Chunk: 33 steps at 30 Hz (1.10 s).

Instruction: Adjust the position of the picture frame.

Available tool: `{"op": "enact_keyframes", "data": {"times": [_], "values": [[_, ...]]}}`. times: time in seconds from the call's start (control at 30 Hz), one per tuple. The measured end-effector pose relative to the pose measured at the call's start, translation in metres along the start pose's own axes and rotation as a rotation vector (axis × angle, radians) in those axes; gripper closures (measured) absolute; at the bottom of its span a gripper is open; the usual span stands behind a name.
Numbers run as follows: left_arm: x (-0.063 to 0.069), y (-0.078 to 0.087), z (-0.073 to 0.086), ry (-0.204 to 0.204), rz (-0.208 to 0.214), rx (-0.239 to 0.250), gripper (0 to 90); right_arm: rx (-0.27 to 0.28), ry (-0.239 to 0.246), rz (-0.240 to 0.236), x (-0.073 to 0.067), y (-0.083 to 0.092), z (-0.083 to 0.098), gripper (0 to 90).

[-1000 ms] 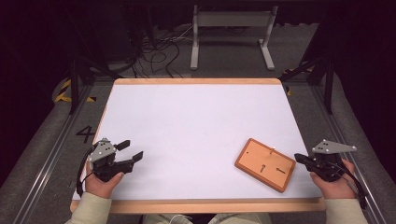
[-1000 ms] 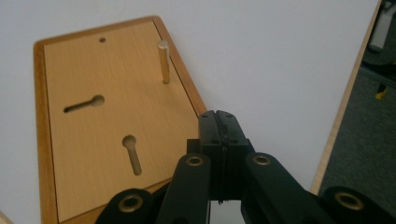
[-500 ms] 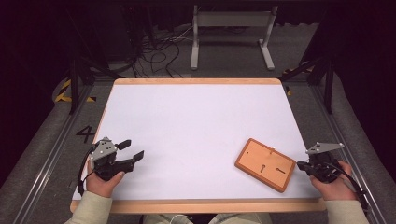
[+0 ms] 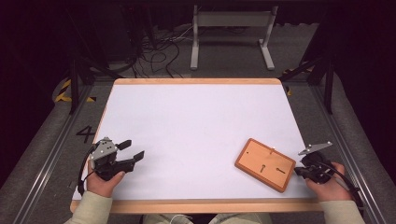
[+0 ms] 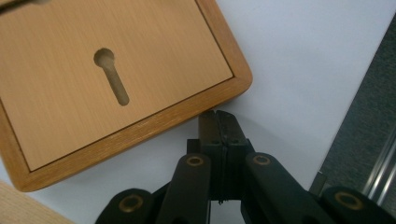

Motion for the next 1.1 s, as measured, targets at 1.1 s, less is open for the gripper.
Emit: {"op": "enact_keyframes", "data": {"times": [1.1], "values": [[0.000, -0.002, 0.001, -0.004, -0.002, -0.010, 32.2, 0.095, 0.277, -0.137, -0.085, -0.022, -0.092, 90.0]]}}
Point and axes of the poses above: each handheld gripper's, and its own axes: y roughly backward along the jaws, z roughly out of its underside, x roughly to its right, the point moved 4 cm from there along -y, roughly forward along the jaws, and after that the axes turned 5 degrees about -x, right-handed, at the moved point
